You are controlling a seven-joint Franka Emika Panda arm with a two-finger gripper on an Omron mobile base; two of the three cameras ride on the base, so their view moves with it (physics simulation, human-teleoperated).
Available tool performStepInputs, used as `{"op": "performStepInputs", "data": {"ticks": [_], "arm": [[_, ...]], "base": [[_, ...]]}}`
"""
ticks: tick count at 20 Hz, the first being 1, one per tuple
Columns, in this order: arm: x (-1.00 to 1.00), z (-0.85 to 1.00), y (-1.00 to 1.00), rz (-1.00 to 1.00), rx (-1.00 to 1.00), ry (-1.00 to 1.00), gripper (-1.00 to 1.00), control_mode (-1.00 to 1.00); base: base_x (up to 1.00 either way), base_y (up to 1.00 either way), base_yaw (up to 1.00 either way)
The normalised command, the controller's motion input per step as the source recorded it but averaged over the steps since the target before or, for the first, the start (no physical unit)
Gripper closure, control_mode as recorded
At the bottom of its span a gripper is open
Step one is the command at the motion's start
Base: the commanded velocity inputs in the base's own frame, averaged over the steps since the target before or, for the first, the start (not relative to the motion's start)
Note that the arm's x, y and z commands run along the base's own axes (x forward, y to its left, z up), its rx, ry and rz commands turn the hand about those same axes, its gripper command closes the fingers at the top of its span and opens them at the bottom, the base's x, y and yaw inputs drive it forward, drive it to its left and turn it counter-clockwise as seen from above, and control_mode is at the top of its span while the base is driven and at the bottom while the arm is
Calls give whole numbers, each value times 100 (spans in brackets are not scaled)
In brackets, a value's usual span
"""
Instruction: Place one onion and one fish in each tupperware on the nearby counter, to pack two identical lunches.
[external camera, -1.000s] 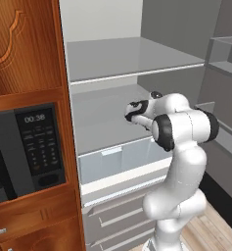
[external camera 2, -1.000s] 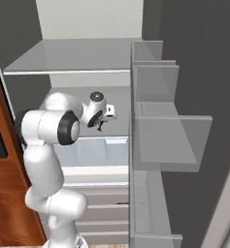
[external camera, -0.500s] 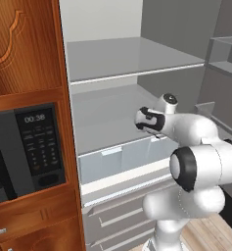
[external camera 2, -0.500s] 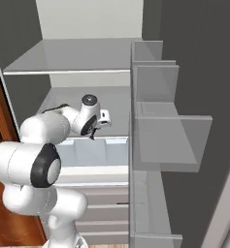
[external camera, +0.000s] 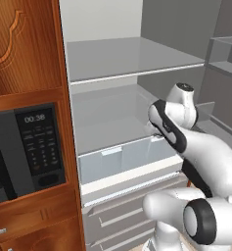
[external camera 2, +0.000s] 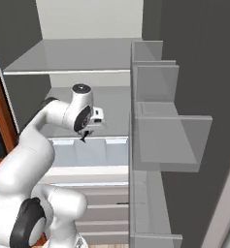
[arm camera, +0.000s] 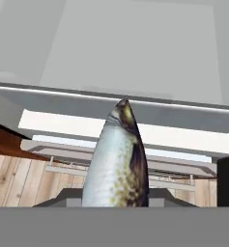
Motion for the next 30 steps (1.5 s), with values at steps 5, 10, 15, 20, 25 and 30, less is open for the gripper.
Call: {"op": "performStepInputs", "data": {"ticks": [5, 10, 15, 20, 25, 30], "arm": [[-93, 19, 0, 3, 0, -28, 100, -100], [-70, 86, 0, 0, 0, -14, 100, -100], [-31, 72, 12, 3, 0, -5, 100, -100], [0, 0, 0, 0, 0, 0, 100, 100], [0, 0, 0, 0, 0, 0, 100, 100], [0, 0, 0, 0, 0, 0, 100, 100]], "base": [[0, 0, 0], [0, 0, 0], [0, 0, 0], [-74, 5, 3], [-74, 46, 0], [-22, 100, 1]]}}
